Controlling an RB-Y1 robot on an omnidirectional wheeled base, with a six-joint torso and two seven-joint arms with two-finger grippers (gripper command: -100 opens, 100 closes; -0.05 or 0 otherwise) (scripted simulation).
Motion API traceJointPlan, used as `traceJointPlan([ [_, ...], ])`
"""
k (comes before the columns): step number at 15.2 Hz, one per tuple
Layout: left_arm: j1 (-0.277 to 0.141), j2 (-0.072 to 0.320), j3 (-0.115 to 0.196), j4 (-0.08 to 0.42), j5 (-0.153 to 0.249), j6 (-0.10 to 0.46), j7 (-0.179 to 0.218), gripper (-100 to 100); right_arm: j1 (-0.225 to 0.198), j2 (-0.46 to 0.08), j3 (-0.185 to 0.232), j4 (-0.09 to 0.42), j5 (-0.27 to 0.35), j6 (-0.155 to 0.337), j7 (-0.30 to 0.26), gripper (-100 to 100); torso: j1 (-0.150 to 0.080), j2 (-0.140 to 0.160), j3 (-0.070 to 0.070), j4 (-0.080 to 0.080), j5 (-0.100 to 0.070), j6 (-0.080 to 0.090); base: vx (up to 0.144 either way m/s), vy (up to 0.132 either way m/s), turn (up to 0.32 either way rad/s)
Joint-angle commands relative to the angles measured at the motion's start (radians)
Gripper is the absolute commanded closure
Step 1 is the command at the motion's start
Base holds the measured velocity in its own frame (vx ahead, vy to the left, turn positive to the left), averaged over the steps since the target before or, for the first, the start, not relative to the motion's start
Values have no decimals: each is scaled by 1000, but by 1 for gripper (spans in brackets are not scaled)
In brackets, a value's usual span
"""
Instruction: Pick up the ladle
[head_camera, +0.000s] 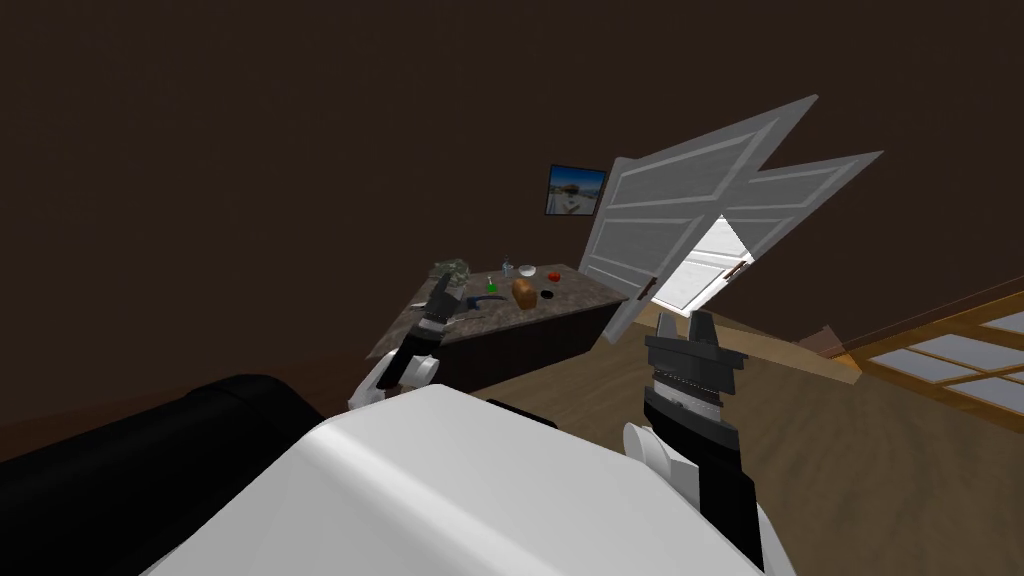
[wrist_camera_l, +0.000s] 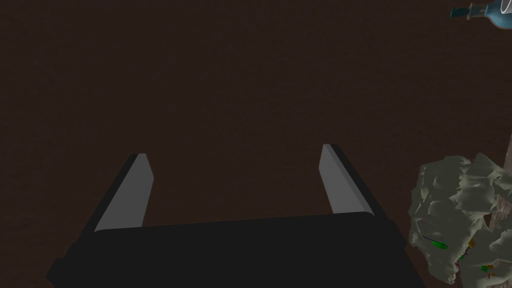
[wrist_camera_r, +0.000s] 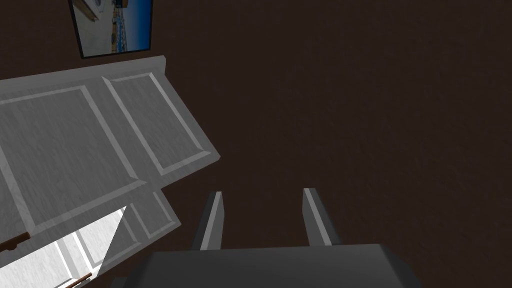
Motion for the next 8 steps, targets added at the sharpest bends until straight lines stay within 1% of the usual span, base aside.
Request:
traceJointPlan([
  [1,-6,26,7,7,16,50,9,-100,0,0,0,0,0,0,0,0,0,0,0,0,0,0,27,1,-44],
  [2,-6,26,7,7,16,57,9,-100,0,0,0,0,0,0,0,0,0,0,0,0,0,0,20,0,-14],
  [3,-13,56,16,20,35,82,20,-100,0,0,0,0,0,0,0,0,0,0,0,0,0,0,20,-5,-28],
  [5,-13,56,16,20,35,110,20,-100,0,0,0,0,0,0,0,0,0,0,0,0,0,0,17,-4,-23],
  [6,-21,86,24,34,57,138,31,-100,0,0,0,0,0,0,0,0,0,1,0,0,0,0,16,-4,-34],
  [8,-21,86,24,34,57,166,31,-100,0,0,0,0,0,0,0,0,0,0,0,0,0,0,17,-2,-25],
])
